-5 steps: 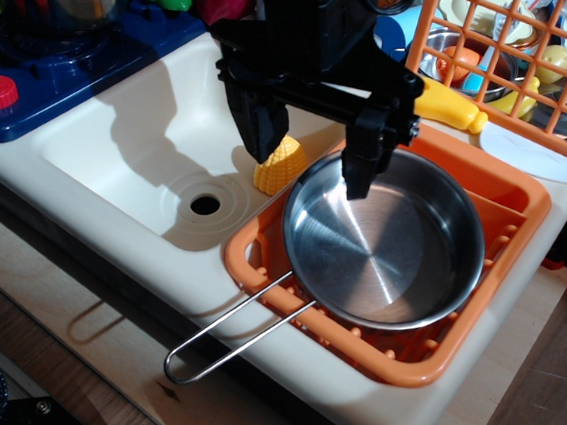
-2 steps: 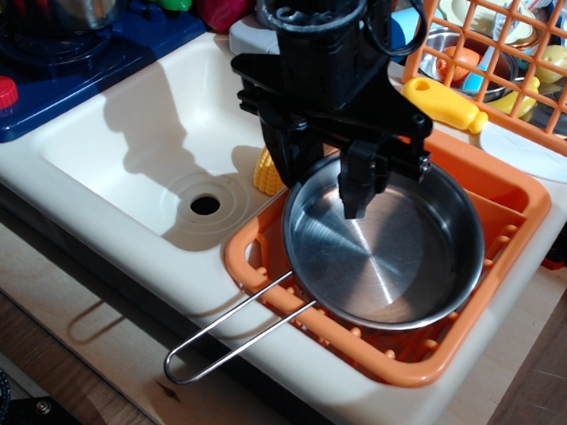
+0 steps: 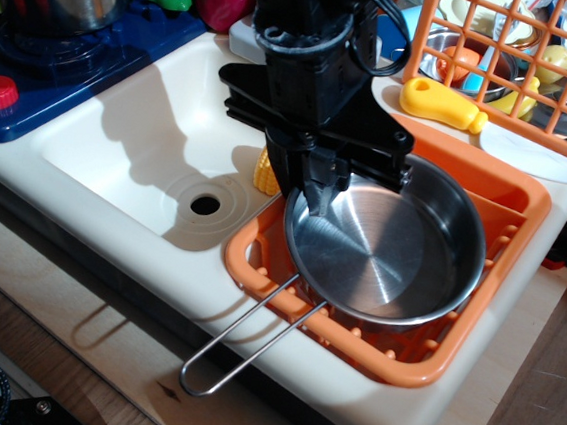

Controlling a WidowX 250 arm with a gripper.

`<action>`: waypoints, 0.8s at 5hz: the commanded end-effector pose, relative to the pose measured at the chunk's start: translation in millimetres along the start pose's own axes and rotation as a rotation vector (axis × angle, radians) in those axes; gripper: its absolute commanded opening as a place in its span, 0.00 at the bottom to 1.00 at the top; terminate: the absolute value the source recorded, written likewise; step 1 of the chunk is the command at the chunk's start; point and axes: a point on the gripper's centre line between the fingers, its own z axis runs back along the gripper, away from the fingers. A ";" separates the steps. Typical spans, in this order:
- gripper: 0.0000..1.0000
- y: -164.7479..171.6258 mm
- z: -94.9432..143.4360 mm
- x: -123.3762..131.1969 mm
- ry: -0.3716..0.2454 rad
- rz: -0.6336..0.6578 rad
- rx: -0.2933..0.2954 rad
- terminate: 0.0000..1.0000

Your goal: Put pan from drying rack into sink

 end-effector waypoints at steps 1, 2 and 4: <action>0.00 4.7 37.8 23.2 0.009 -0.030 0.024 0.00; 0.00 25.4 54.9 26.6 0.024 -0.038 0.052 0.00; 0.00 74.0 48.1 19.5 -0.077 -0.101 0.140 0.00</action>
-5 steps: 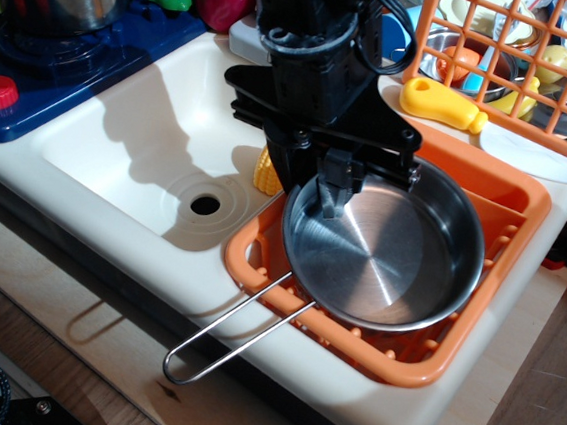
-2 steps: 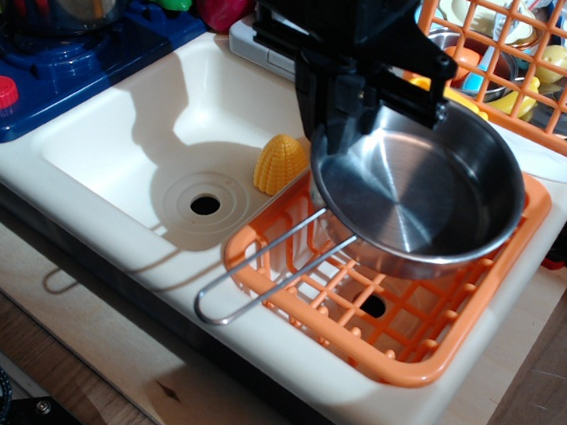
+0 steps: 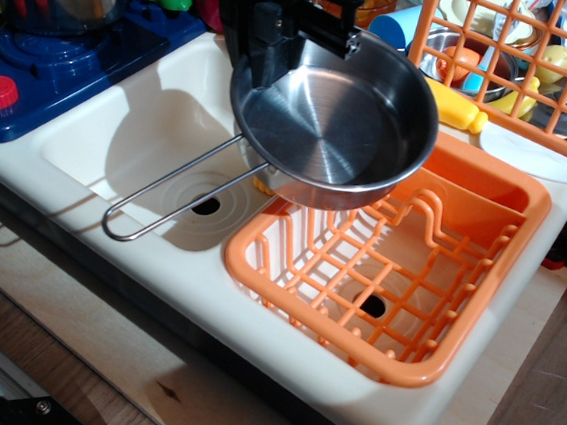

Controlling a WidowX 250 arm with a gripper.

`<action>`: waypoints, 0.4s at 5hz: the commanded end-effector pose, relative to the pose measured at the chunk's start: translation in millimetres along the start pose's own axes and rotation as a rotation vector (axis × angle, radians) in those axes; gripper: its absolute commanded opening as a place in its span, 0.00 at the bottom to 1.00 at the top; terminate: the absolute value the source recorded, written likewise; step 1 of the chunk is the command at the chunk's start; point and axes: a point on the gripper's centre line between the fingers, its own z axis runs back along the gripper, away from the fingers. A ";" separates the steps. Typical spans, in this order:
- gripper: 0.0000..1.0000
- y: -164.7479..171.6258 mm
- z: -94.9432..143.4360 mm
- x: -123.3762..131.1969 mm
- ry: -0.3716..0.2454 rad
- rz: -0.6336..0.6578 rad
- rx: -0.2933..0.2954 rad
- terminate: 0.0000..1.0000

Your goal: Put pan from drying rack into sink

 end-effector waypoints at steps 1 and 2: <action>0.00 35.5 1.8 -1.1 -0.110 -0.046 0.062 0.00; 0.00 62.7 2.1 -1.2 -0.109 -0.079 0.070 0.00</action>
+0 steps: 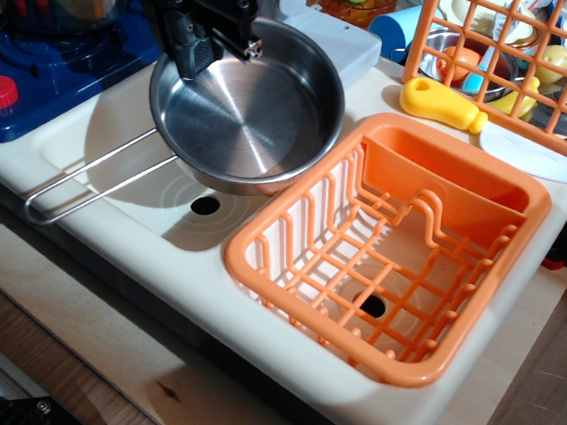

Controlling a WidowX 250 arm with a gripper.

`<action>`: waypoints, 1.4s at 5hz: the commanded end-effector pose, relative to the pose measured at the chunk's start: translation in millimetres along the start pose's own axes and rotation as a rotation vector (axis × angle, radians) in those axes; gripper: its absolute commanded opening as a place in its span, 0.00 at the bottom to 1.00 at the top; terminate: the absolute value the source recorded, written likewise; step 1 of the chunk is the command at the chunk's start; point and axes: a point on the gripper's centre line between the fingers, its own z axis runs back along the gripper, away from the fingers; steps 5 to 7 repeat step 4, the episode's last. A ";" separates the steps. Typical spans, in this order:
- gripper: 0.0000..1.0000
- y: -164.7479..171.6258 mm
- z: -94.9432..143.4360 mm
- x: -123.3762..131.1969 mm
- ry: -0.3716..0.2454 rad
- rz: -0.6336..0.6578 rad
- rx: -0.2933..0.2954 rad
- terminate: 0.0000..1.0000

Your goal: Put pan from drying rack into sink

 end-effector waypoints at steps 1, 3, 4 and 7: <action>1.00 26.8 -2.9 -1.9 -0.049 -0.077 -0.014 0.00; 1.00 26.8 -2.9 -1.9 -0.049 -0.077 -0.014 0.00; 1.00 26.8 -2.9 -1.9 -0.049 -0.077 -0.014 1.00; 1.00 26.8 -2.9 -1.9 -0.049 -0.077 -0.014 1.00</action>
